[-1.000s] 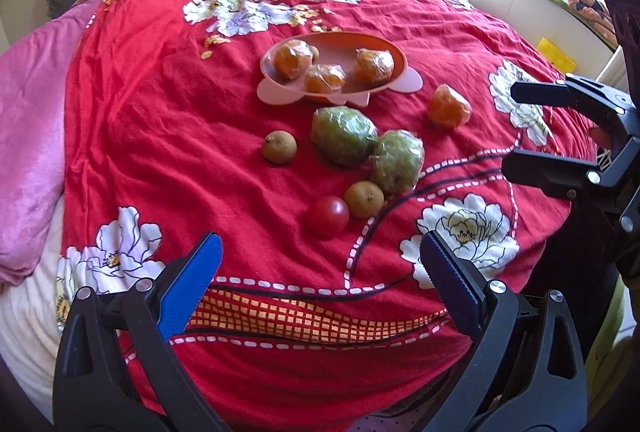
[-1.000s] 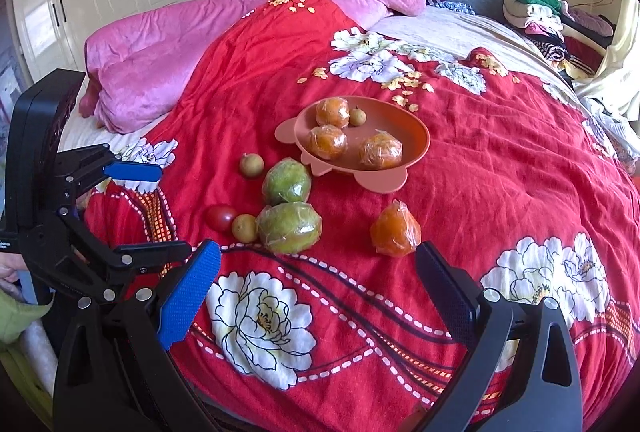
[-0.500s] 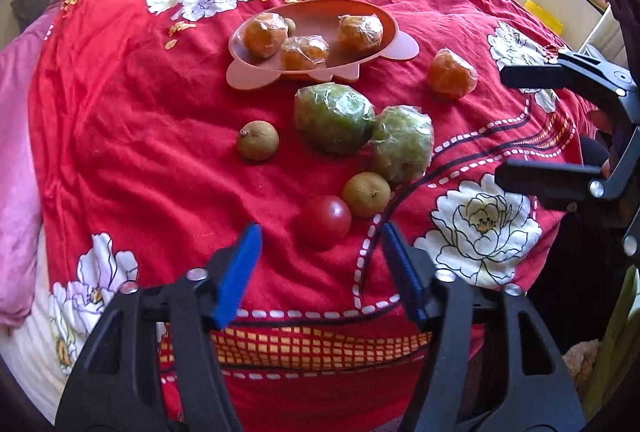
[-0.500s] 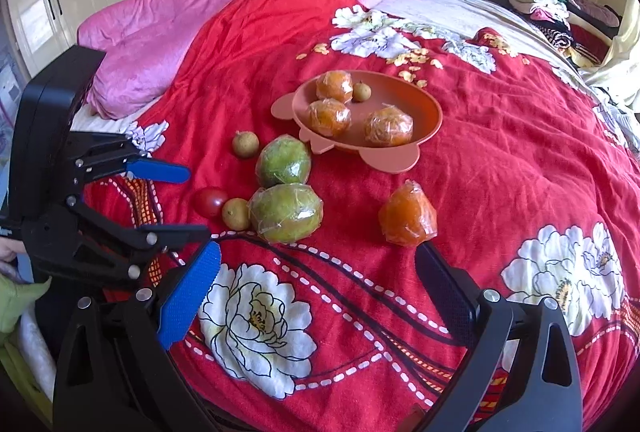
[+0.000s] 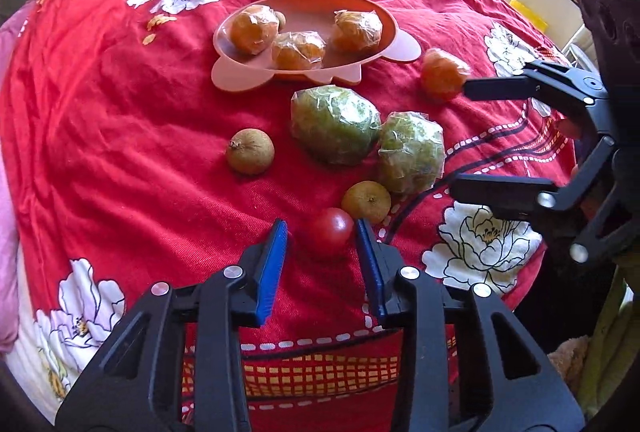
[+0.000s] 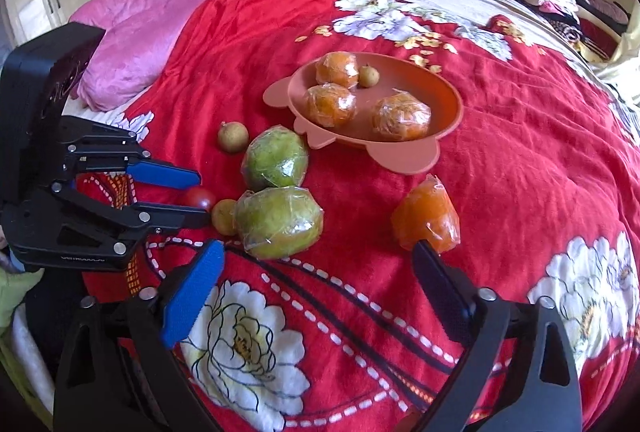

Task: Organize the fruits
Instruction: 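Move the left tool to the red cherry tomato while the right tool approaches a wrapped green fruit, then close the left tool on the red tomato while the right tool grasps the wrapped green fruit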

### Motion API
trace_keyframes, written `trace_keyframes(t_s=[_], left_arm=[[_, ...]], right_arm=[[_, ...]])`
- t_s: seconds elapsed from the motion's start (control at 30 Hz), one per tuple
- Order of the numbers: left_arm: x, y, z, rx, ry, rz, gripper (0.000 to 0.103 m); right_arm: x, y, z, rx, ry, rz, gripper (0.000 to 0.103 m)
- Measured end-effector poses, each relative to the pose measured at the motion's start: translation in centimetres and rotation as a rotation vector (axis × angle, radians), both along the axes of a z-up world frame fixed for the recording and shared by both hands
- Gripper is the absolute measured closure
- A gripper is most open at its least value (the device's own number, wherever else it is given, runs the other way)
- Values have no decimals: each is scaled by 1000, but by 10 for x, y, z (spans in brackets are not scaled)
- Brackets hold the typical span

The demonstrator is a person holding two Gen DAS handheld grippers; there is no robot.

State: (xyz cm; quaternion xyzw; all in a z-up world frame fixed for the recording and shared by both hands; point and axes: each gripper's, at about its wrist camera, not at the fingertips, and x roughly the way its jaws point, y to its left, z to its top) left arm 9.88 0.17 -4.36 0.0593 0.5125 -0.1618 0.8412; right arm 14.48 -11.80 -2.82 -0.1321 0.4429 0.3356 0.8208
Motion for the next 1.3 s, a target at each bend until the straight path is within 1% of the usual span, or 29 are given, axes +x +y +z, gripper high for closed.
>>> trace_keyframes(t_s=[0.03, 0.07, 0.1, 0.23, 0.27, 0.33, 0.4, 0.47, 0.5, 0.6, 0.8, 0.87, 0.93, 1.1, 1.3], left_arm=[[1, 2, -1, -9, 3, 1, 75], [1, 3, -1, -14, 3, 2, 75], [1, 4, -1, -18, 4, 4, 75], [0, 4, -3, -21, 8, 0, 75], [1, 4, -3, -21, 8, 0, 75], [2, 3, -4, -23, 9, -4, 75], [3, 3, -5, -25, 12, -6, 75], [4, 1, -7, -18, 14, -12, 75], [5, 0, -8, -17, 15, -14, 75], [8, -1, -10, -26, 17, -18, 75], [11, -4, -12, -30, 19, -26, 75], [11, -3, -11, -36, 19, -23, 77], [11, -1, -8, -46, 18, -11, 83], [9, 2, 1, -68, 5, 4, 83], [9, 7, 20, -93, -32, 24, 83]], right_arm=[[1, 3, -2, -1, 4, 19, 24], [2, 5, -3, -2, 11, 27, 32], [3, 6, -5, -6, 16, 31, 34], [10, 13, -11, 9, 38, 53, 36], [11, 15, -12, 8, 40, 63, 38], [14, 20, -16, 11, 53, 80, 41], [16, 23, -18, 18, 68, 90, 48], [17, 26, -20, 23, 68, 97, 51], [18, 26, -20, 30, 67, 99, 54], [19, 24, -20, 51, 84, 92, 55], [15, 17, -14, 77, 86, 62, 55], [14, 12, -11, 90, 87, 51, 55], [13, 6, -6, 108, 83, 36, 55], [14, -5, 9, 140, 57, 6, 55], [17, -16, 25, 170, 26, -22, 55]])
